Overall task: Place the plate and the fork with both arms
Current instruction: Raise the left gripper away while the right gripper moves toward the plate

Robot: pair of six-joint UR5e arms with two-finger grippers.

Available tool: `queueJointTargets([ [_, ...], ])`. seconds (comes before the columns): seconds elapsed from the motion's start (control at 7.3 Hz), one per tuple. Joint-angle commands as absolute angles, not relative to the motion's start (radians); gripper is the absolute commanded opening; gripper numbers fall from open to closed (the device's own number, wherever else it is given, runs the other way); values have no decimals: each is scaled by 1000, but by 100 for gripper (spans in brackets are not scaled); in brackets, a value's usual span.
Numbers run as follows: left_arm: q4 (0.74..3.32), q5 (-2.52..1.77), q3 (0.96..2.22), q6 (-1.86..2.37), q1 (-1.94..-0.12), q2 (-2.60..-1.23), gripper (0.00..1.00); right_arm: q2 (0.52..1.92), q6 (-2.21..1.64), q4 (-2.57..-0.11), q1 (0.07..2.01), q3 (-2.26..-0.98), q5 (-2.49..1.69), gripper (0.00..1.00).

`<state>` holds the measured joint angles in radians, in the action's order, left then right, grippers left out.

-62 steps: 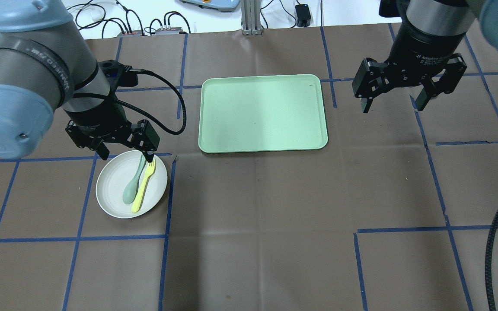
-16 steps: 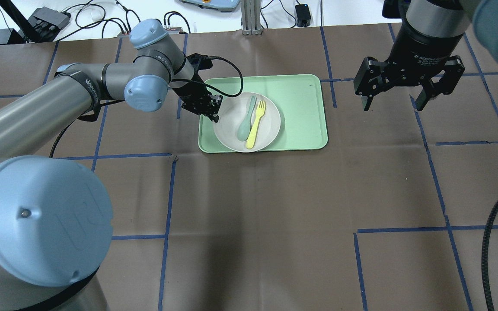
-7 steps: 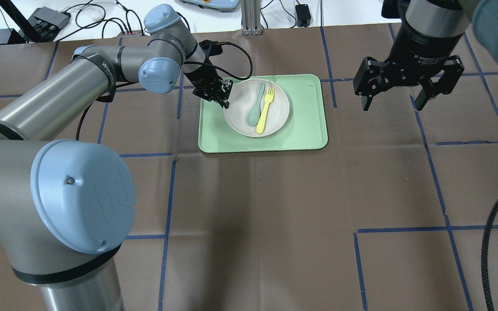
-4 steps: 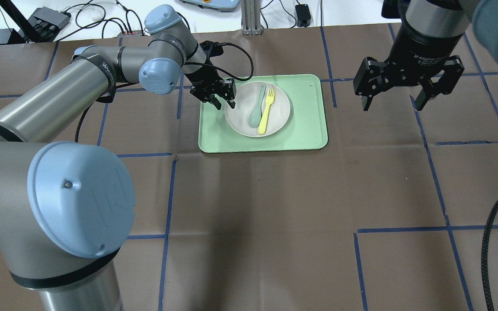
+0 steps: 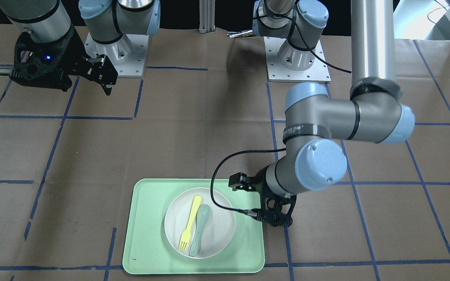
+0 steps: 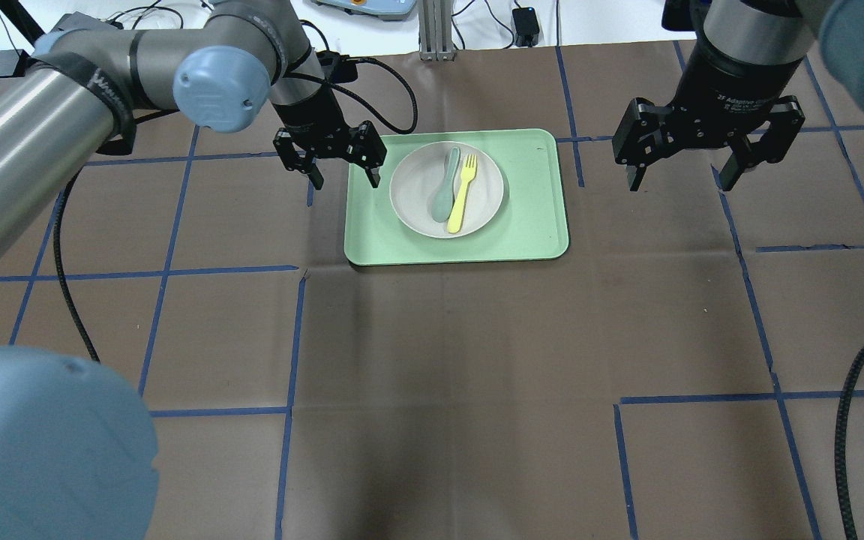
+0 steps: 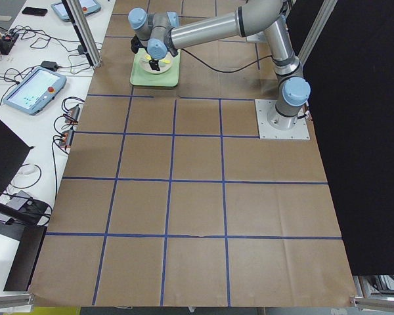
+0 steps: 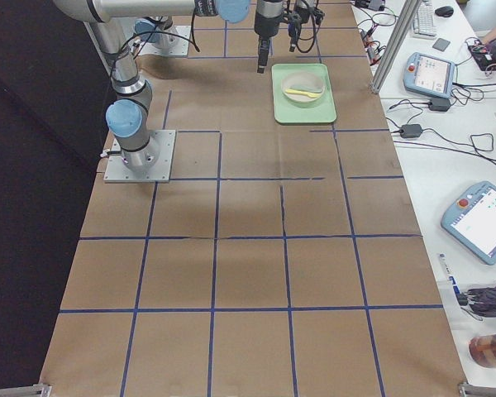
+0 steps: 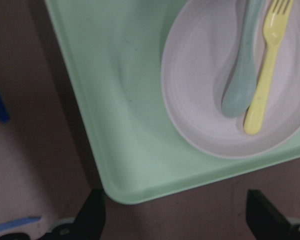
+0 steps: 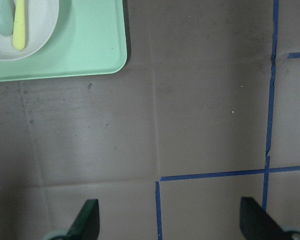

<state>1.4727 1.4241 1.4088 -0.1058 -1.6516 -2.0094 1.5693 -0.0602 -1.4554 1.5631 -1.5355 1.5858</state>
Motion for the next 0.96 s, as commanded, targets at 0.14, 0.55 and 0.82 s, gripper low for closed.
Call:
queueJointTargets([
  [0.14,1542,1589,1663,-114,-1620,-1638,99,1571,-63,-1471,1565,-1534,1586,100],
  [0.55,1684,1586,1740,-114,-1597,-1438,99,1568,-66,-1471,1566,-1525,1586,100],
  [0.82,1820,1577,1616,-117,-1609,-1430,99,1514,-98,-1470,1575,-1479,1592,100],
])
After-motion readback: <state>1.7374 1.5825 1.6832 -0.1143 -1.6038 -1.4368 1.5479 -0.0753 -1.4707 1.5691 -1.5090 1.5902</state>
